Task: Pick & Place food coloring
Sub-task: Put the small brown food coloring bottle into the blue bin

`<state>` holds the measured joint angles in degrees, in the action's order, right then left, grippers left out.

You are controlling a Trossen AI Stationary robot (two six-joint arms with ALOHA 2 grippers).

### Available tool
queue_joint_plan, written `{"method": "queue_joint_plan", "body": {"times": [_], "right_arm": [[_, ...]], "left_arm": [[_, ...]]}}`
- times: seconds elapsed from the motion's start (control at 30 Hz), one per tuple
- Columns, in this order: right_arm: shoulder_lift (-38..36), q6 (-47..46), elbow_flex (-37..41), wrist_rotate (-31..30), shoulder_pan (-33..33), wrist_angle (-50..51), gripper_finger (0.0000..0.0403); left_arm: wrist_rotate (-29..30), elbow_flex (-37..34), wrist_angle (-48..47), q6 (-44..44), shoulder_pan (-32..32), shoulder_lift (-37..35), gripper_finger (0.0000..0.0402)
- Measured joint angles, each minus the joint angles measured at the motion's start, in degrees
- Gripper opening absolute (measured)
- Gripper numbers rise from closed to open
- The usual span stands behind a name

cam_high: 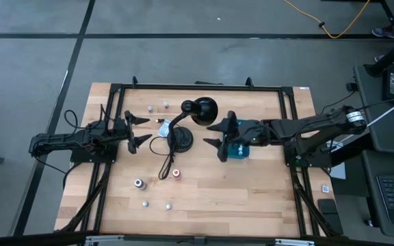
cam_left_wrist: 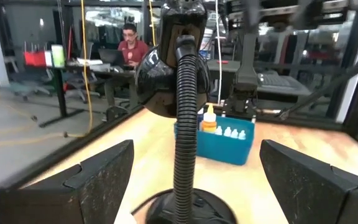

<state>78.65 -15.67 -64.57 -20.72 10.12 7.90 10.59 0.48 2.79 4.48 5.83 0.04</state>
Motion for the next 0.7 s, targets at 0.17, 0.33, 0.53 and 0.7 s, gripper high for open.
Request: {"method": "queue_joint_plan", "body": {"times": [0.17,0.33,0.53,0.7], "right_arm": [[0.0,-0.1,-5.3,5.0,1.0,4.7,0.0231],[0.0,-0.1,-7.9,7.4,1.8,4.9,0.0231],[0.0,0.4,-8.2,7.5,1.9,5.2,0.0231],[0.0,1.1,-8.2,8.7,1.9,6.0,0.0231]], "left_arm": [[1.2,0.0,0.2,7.0,0.0,0.0,0.0345],[1.8,0.0,0.1,12.7,0.0,0.0,0.0345],[0.2,0.2,-0.1,13.2,-0.1,0.0,0.0345],[4.3,3.8,-4.1,11.2,-0.1,0.9,0.0345]]}}
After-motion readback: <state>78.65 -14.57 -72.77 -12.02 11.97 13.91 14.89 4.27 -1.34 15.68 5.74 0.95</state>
